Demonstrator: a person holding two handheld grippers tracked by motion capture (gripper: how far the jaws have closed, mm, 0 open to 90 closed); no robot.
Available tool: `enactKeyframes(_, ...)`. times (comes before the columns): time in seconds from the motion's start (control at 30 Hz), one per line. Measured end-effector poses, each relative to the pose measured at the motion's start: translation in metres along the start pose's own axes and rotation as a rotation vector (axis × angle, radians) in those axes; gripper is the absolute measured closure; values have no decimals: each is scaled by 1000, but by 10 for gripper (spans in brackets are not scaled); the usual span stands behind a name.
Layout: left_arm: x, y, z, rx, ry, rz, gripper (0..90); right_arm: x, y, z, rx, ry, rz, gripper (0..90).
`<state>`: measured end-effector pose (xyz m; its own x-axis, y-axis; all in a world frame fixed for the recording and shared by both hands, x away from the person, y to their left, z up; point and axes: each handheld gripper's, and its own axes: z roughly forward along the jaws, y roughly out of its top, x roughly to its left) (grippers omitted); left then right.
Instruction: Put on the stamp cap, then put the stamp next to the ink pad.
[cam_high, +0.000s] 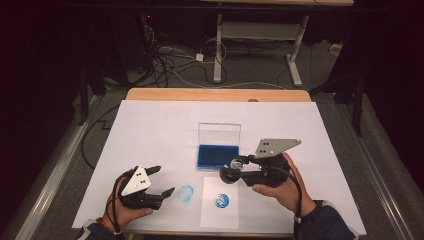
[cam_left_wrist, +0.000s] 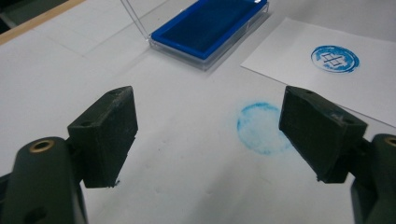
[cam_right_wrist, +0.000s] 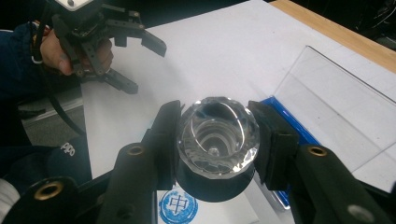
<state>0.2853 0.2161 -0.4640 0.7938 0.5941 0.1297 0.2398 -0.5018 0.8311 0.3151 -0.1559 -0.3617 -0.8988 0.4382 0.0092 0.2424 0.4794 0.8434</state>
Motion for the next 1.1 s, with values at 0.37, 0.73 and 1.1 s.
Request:
enactKeyframes(0.37,1,-13,-8,22,16,-14,181,-3,-2,-3,15,-29,1,578)
enactKeyframes(0.73,1,-19,-12,36,19,-32,181,-19,-5,-8,36,-88,31,578)
enactKeyframes(1.1,-1,-19,-11,44,18,-25,181,-43,-9,-4,85,-154,61,578)
